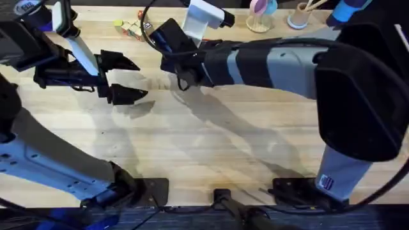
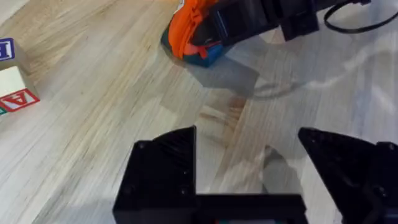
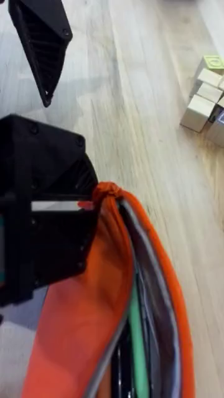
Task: Unzip the bag, pick up the pens from the table one at a time and place them inside, then zip the bag closed.
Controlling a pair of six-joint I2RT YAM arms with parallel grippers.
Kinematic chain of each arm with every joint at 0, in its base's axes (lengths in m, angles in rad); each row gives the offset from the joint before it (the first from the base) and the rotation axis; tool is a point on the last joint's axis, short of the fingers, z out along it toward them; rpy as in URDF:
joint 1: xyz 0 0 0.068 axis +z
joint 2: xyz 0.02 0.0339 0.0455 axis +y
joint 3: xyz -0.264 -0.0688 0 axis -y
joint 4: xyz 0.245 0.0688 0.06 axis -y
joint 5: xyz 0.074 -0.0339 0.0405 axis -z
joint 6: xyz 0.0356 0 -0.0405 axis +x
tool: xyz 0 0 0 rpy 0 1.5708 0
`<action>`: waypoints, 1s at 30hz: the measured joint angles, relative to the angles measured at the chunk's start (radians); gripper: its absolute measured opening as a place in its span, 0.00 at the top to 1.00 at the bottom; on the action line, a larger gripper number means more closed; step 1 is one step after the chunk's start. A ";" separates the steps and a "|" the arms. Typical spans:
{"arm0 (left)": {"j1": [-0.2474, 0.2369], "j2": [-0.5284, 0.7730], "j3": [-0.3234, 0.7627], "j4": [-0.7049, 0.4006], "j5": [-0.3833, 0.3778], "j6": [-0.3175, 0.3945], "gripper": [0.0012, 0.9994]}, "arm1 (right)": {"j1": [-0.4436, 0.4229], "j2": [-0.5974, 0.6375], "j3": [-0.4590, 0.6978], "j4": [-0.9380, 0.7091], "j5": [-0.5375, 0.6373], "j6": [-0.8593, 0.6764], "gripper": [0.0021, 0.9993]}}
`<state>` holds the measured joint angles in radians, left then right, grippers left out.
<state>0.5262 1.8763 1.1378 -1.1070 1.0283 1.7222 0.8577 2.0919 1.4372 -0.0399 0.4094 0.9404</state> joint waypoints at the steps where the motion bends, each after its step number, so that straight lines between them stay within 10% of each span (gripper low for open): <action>1: 0.000 0.000 0.000 0.000 0.000 0.000 0.01 | 0.000 0.000 0.000 -0.007 0.003 0.004 0.96; 30: -0.003 0.000 0.000 0.012 0.000 0.000 0.01 | 0.000 -0.149 0.008 -0.113 -0.112 -0.238 0.97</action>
<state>0.5232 1.8763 1.1378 -1.0950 1.0283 1.7222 0.8581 1.9433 1.4448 -0.1525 0.2973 0.7021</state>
